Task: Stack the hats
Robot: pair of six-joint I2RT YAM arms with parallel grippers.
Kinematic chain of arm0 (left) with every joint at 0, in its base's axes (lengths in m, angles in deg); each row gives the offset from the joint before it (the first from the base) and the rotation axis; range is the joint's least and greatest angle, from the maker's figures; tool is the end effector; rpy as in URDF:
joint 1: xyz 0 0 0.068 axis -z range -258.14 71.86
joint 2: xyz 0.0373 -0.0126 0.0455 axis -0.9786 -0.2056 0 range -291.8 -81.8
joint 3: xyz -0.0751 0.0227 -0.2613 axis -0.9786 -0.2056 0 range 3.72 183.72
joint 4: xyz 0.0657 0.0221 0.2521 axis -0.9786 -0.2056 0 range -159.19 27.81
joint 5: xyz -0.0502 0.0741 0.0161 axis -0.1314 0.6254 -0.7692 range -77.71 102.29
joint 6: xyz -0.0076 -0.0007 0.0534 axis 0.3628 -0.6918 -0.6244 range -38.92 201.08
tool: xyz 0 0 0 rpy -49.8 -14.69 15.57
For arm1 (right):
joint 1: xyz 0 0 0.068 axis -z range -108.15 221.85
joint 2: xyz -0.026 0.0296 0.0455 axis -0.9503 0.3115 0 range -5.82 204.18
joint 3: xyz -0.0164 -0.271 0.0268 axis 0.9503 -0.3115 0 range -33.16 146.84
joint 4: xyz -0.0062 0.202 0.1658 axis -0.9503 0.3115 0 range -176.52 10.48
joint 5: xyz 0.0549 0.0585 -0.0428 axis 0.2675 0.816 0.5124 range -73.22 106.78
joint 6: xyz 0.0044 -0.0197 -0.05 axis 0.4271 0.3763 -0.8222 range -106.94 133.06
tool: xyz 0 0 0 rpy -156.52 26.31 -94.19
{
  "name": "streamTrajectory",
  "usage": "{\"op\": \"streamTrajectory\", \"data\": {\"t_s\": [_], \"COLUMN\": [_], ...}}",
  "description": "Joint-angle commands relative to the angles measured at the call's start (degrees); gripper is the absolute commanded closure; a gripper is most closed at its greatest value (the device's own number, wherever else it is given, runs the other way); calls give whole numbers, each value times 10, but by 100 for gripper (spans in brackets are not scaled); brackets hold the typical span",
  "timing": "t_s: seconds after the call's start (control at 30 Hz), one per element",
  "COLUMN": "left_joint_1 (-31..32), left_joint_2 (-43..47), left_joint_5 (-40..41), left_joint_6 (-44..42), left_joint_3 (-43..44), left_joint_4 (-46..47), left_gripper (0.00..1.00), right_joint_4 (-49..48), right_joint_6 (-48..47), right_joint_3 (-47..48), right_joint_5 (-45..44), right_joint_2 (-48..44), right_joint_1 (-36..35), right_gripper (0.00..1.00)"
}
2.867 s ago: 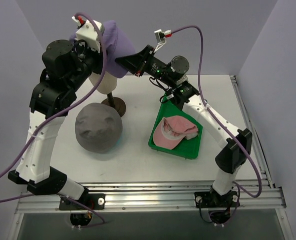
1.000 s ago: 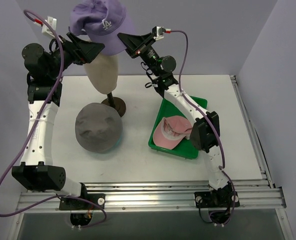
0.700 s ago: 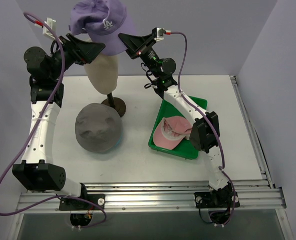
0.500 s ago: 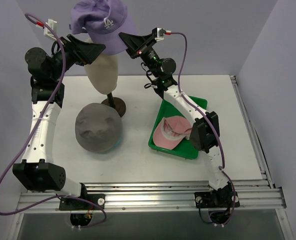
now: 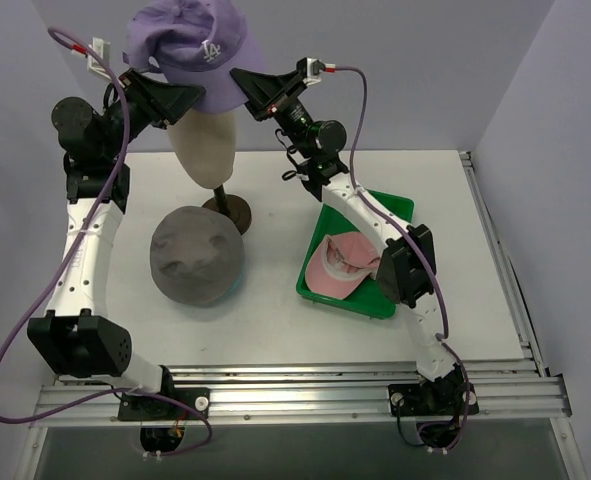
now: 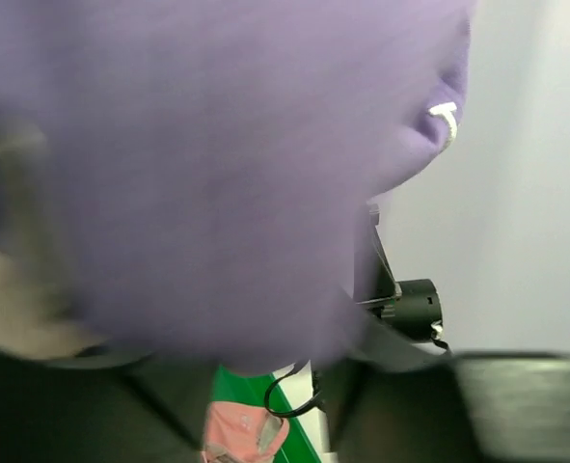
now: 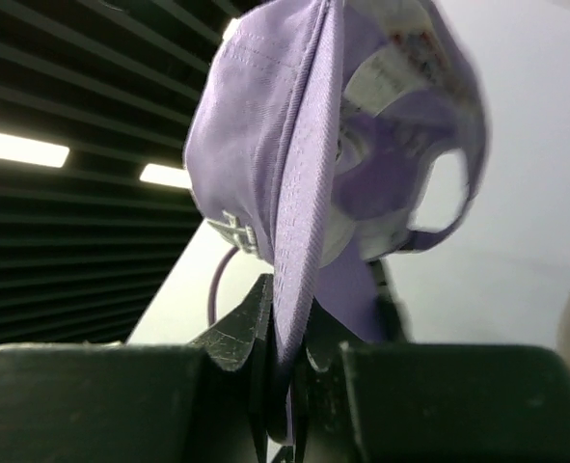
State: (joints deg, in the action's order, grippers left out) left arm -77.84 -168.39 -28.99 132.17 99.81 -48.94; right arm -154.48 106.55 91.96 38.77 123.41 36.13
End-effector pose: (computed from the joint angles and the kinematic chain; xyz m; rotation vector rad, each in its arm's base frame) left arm 0.3288 -0.0252 0.5157 0.0988 1.3672 -1.1824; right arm 0.3842 0.2926 0.4563 -0.1421 0.7287 2.2627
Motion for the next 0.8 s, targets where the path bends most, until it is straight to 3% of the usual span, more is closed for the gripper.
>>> {"op": "streamTrajectory", "data": {"t_s": [0.0,0.03,0.13,0.3,0.43,0.6,0.77], "left_joint_1": [1,1,1,0,-26,-47,-64], "left_joint_2": [-14,-17,-25,-37,-51,-70,-82], "left_joint_5": [-30,-37,-45,-62,-78,-111,-125], "left_joint_6": [54,60,82,124,156,233,255], "left_joint_3": [9,15,23,39,59,64,71], "left_joint_4": [78,79,82,85,71,129,140], "left_gripper": [60,77,97,98,98,98,98], "right_joint_4": [-67,-69,-73,-61,-59,-75,-81], "right_joint_6": [-14,-18,-48,-94,-117,-116,-118], "right_joint_3": [-10,-21,-57,-106,-127,-141,-141], "right_joint_5": [17,17,24,44,51,60,68], "right_joint_2": [-4,-8,-21,-50,-67,-66,-59], "right_joint_1": [0,3,13,29,46,67,79], "right_gripper": [100,99,87,63,60,57,55]}}
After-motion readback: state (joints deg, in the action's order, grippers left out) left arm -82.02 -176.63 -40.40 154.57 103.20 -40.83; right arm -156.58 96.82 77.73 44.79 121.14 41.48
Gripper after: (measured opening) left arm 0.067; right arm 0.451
